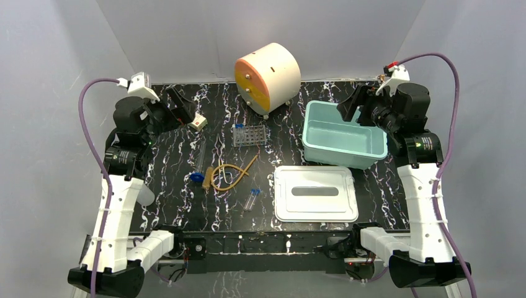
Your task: Organize the chemistry lab equipment
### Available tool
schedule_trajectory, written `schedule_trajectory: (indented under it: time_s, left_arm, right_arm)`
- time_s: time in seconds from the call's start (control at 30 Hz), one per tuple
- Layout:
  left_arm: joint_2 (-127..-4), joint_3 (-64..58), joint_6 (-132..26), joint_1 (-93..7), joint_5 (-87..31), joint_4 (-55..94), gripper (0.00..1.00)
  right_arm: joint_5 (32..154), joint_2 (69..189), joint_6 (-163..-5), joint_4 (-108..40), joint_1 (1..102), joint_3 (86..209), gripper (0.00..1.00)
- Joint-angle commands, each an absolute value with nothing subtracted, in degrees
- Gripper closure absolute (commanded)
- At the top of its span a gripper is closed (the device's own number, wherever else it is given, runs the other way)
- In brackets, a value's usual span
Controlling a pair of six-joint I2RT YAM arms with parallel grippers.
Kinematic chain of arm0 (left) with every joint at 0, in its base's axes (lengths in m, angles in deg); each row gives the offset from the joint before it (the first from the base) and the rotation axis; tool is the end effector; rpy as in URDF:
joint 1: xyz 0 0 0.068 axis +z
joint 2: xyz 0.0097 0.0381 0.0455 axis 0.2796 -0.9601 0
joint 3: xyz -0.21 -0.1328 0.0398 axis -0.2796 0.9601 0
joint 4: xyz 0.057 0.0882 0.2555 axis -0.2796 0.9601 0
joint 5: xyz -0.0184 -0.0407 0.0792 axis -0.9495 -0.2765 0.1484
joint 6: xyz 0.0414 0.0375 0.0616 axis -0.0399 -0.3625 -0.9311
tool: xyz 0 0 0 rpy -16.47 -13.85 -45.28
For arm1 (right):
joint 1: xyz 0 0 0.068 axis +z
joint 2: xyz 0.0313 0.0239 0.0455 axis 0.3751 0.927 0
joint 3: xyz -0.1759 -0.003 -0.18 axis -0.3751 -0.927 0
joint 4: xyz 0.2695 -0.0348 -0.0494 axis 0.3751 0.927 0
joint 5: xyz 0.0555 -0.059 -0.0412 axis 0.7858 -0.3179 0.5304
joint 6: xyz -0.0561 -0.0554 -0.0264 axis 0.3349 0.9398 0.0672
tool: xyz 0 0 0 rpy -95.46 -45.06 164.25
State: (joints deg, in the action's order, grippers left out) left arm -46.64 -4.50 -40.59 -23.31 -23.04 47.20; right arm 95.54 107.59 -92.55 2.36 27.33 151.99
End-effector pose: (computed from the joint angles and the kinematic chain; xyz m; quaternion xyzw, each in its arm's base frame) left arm 0.2579 -0.0364 0.4305 -0.0947 0.7479 -0.1994 0.6260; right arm 0.2574 0.0368 0.4310 0.0161 0.7968 0.1761 0.5778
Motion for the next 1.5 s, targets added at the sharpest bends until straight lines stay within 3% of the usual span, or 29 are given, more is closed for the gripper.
schedule_trajectory:
  time_s: [0.0,0.27,0.5,0.8,1.03,1.23,1.47]
  left_arm:
    - [-44.95,-3.59,-39.21,-23.26,-25.13,45.13,0.02]
    - [-45.75,0.27,-40.21,-26.47,-36.94,42.20,0.02]
    - [-49.41,6.60,-35.82,-28.55,-49.72,40.92,0.02]
    - [-53.25,11.51,-33.11,-29.07,-37.37,58.36,0.03]
    - [-52.92,16.34,-26.96,-29.07,-30.98,62.42,0.12]
    - [-54.49,20.99,-23.72,-29.07,-24.78,59.72,0.13]
    - [-57.98,20.48,-24.93,-29.07,-24.87,55.26,0.32]
  right_arm:
    - [99.12,106.87,-93.38,-0.74,26.86,152.18,0.16]
    - [109.62,108.63,-91.89,-1.97,30.04,151.37,0.17]
    - [107.43,111.71,-92.48,-0.54,40.39,150.41,0.20]
    - [90.30,117.35,-98.07,-6.81,65.62,146.93,0.25]
    - [82.16,121.52,-101.68,-6.58,72.23,145.51,0.25]
    - [75.87,125.65,-102.86,-7.19,78.10,143.63,0.27]
    - [74.91,128.20,-105.17,-8.28,79.52,141.40,0.26]
